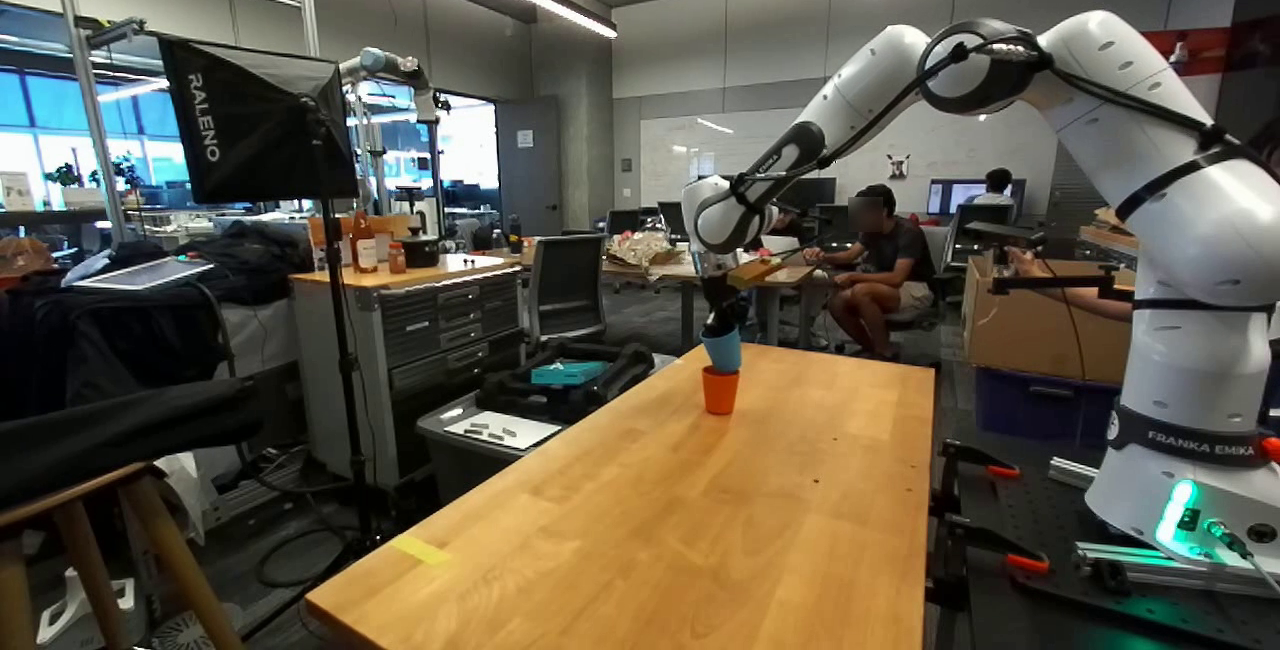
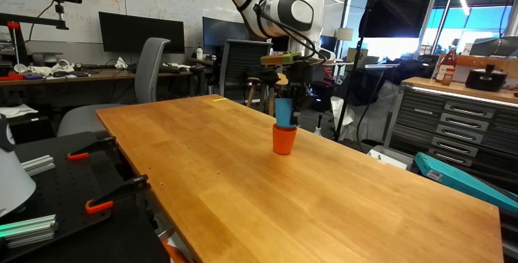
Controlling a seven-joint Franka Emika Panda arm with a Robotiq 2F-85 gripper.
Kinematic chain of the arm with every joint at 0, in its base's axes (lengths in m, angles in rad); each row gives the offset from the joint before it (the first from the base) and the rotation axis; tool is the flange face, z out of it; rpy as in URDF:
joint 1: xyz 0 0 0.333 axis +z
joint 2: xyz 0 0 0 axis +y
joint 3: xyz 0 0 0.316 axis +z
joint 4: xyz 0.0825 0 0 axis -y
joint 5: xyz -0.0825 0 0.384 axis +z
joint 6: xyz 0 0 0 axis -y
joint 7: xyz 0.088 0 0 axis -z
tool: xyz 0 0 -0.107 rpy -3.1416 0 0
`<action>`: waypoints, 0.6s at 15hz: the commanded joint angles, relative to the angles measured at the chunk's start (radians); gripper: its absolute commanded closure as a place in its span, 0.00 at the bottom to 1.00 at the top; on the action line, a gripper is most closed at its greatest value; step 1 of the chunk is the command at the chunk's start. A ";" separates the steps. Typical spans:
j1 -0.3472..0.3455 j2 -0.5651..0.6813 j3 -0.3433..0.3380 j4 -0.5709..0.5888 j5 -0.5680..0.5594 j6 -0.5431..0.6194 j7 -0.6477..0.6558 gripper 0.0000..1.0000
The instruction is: Place the blue cup inside the orange cup
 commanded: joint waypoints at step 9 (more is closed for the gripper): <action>-0.011 0.056 0.022 0.086 0.014 -0.018 -0.016 0.60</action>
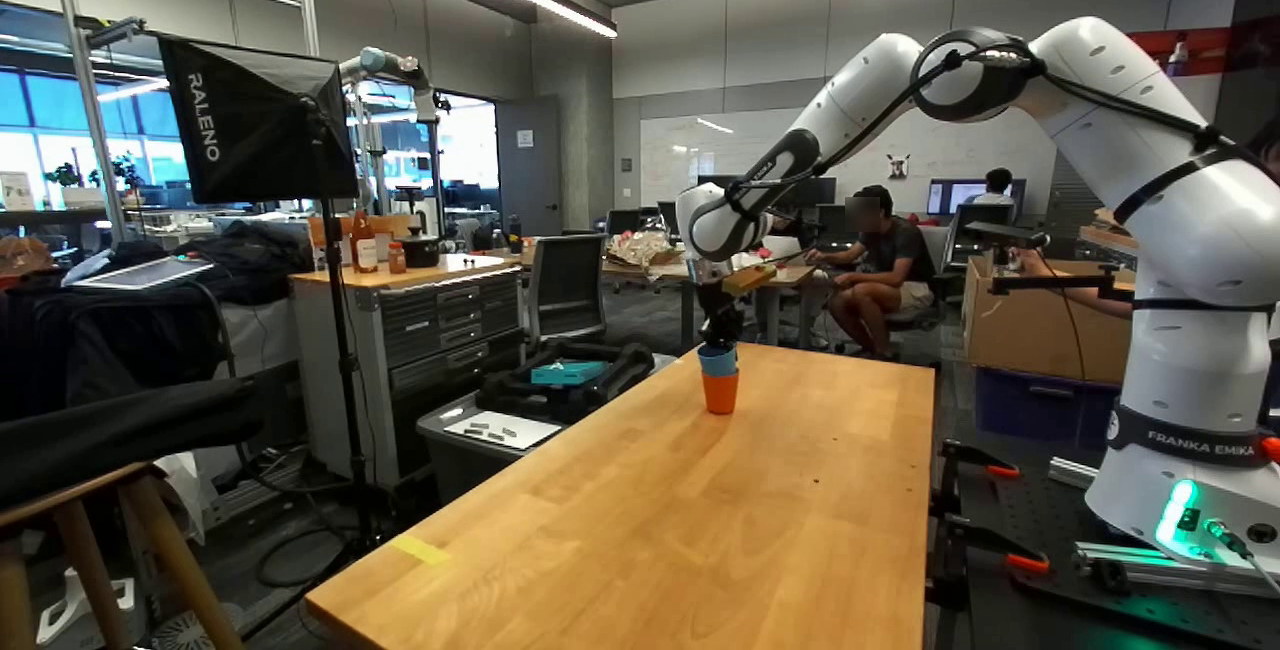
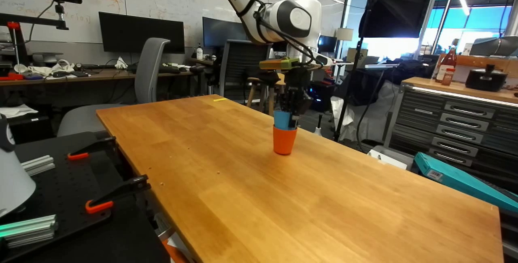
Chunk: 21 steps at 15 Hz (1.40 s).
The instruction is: Place the blue cup inside the orange cup
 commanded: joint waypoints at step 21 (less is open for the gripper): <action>-0.013 -0.220 0.091 -0.018 0.061 -0.168 -0.249 0.00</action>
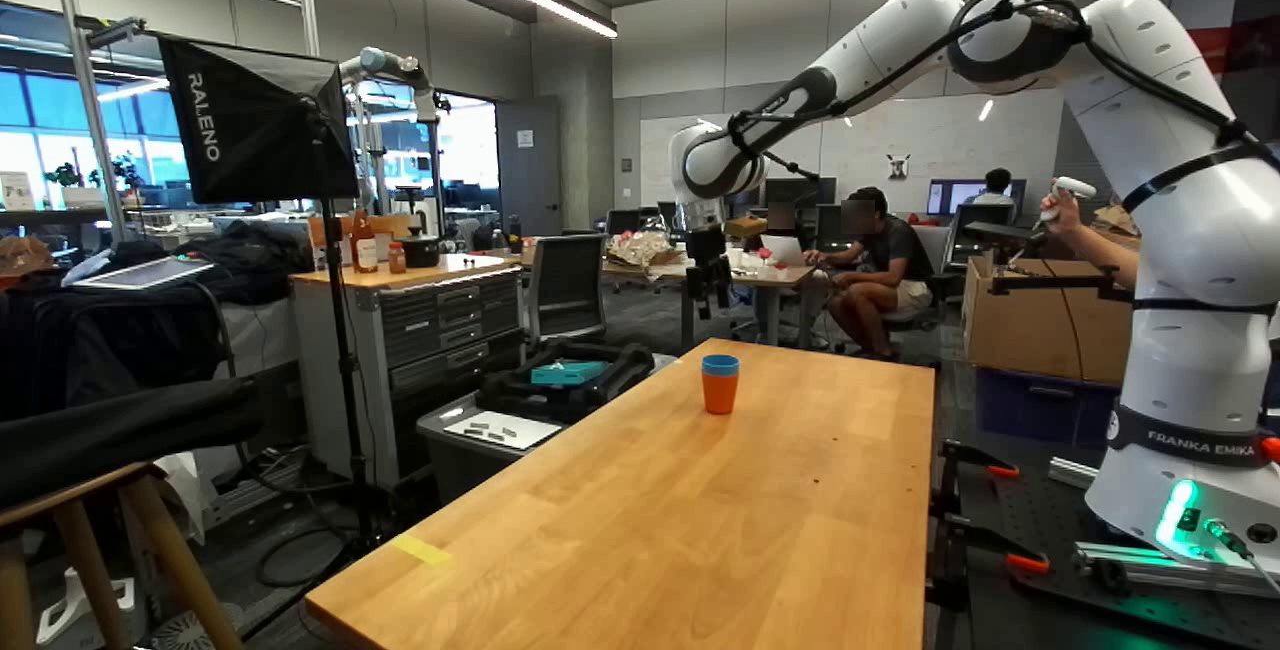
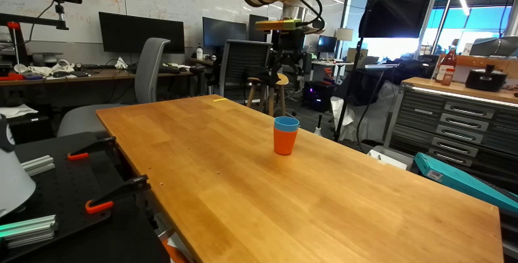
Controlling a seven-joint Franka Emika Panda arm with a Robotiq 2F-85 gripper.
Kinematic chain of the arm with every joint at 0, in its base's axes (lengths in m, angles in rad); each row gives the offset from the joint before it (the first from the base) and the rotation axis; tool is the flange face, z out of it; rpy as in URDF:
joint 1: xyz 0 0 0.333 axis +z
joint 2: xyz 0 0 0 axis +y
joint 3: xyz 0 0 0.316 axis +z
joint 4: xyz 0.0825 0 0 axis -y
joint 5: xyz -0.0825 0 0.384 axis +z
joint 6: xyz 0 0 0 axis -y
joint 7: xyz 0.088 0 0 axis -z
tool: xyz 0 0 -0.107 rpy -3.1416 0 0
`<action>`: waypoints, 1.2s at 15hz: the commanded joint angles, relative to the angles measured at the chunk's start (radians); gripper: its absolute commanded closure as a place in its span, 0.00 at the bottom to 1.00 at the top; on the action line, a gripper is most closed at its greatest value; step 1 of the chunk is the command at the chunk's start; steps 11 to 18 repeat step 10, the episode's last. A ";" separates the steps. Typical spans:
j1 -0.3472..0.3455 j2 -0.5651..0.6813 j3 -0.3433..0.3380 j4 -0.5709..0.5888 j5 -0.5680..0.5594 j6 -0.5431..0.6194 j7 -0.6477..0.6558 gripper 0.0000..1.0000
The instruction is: Place the blue cup inside the orange cup
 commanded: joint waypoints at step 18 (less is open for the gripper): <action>0.006 -0.042 0.006 -0.023 0.002 -0.003 -0.014 0.00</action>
